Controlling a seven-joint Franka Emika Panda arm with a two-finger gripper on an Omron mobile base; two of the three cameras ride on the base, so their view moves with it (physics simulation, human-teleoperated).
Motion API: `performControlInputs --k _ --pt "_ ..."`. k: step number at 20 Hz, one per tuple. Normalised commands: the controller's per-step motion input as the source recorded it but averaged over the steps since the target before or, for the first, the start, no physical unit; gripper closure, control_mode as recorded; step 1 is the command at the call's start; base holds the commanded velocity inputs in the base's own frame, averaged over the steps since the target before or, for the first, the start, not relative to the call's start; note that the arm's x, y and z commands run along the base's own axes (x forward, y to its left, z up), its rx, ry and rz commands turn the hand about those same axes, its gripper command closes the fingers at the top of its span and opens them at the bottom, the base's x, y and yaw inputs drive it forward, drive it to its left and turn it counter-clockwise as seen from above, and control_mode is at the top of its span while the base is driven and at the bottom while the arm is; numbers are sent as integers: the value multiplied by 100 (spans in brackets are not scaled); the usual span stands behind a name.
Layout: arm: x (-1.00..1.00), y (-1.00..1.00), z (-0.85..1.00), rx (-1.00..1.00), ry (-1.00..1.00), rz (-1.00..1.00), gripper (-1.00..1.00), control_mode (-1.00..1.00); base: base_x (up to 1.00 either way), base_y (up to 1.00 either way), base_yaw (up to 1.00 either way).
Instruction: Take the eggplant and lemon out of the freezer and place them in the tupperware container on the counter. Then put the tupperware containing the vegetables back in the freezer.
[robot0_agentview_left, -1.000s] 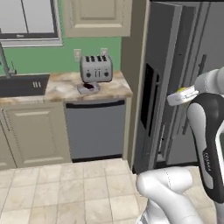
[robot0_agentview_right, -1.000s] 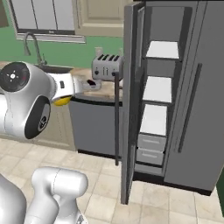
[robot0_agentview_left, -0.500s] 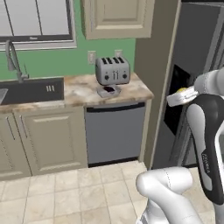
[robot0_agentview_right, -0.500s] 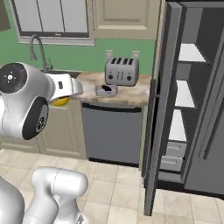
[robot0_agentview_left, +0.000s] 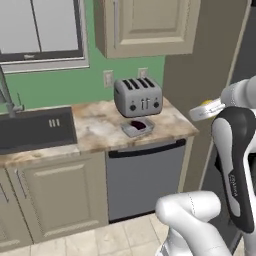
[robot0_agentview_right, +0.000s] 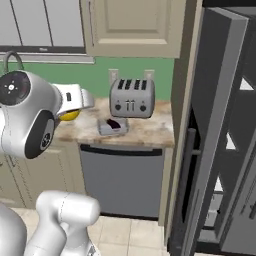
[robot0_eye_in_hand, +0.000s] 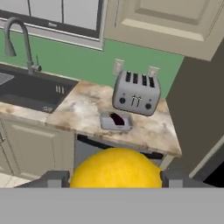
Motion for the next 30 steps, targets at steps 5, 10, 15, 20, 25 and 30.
performControlInputs --k 5,10,15,20,25,30 --pt "0 0 0 0 0 0 100 100 73 6 -14" --pt "0 0 0 0 0 0 100 100 60 12 -12" --pt "0 0 0 0 0 0 100 100 49 13 -10" --pt "0 0 0 0 0 0 100 100 41 16 -9" --pt "17 15 -35 0 0 -1 100 -100 13 10 -2" --pt "34 23 -60 0 6 0 100 -100 0 0 0"
